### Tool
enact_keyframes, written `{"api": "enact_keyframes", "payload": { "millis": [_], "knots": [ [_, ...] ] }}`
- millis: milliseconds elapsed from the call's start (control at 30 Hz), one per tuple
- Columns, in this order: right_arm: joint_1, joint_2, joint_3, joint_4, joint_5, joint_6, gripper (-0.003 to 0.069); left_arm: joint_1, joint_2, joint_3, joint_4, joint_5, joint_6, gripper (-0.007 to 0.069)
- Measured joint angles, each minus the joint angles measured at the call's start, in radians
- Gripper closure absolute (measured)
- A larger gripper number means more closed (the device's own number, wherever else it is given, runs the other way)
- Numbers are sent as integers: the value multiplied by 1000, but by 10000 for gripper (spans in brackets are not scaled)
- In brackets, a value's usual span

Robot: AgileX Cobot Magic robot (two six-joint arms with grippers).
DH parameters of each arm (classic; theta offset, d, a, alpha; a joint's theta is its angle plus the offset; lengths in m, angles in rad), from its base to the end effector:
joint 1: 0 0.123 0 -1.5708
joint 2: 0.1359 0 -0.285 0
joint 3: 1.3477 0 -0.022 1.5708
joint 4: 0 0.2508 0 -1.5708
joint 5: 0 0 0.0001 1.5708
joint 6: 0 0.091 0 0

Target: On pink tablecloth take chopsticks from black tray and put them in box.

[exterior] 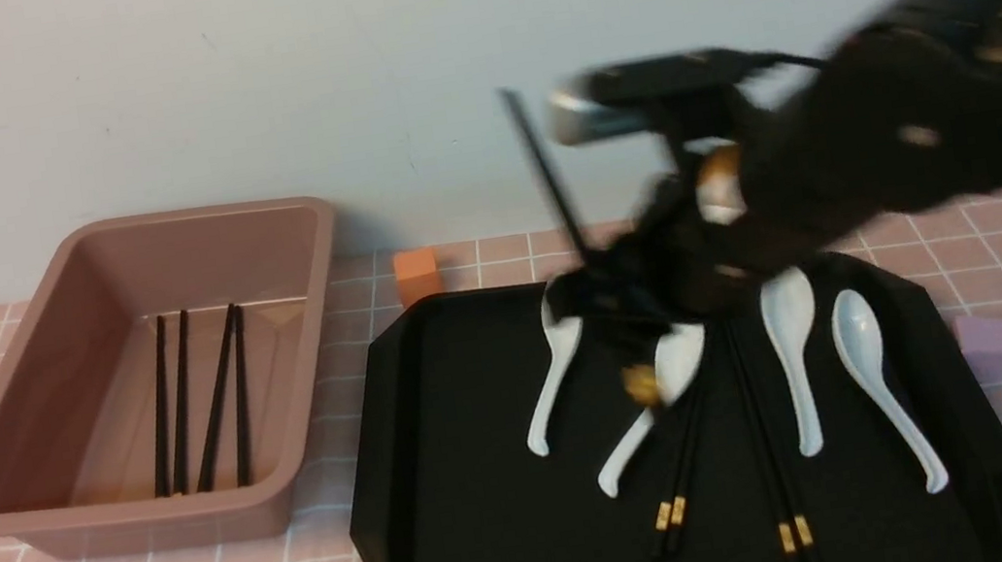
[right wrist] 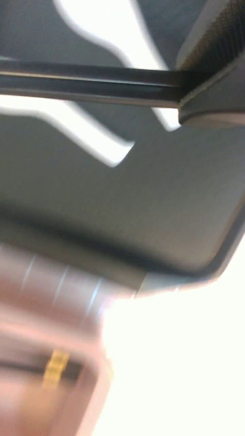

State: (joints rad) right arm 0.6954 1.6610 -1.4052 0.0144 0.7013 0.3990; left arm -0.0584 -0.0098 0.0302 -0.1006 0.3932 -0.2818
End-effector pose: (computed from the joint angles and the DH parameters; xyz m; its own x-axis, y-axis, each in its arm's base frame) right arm 0.2862 0.2399 0.3107 -0.7954 -0.1445 -0.5887 -0.3579 0.8958 0.2636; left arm 0.0519 -0.0066 0.1684 -0.3310 -0.3471 -0.8775 -0.0284 0.9331 -0.3584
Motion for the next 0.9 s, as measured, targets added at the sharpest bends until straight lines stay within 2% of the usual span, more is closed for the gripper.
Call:
{"api": "enact_keyframes", "payload": {
  "millis": [267, 500, 667, 733, 900],
  "knots": [
    [113, 396, -507, 88, -5, -55, 526, 0, 0, 0, 0, 0, 0, 438],
    [124, 695, -882, 146, -6, -76, 526, 0, 0, 0, 0, 0, 0, 438],
    [124, 806, -1004, 146, -5, -76, 515, 0, 0, 0, 0, 0, 0, 438],
    [124, 825, -1017, 146, -6, -76, 491, 0, 0, 0, 0, 0, 0, 438],
    [124, 844, -1022, 129, -7, -77, 295, 0, 0, 0, 0, 0, 0, 438]
  ]
}}
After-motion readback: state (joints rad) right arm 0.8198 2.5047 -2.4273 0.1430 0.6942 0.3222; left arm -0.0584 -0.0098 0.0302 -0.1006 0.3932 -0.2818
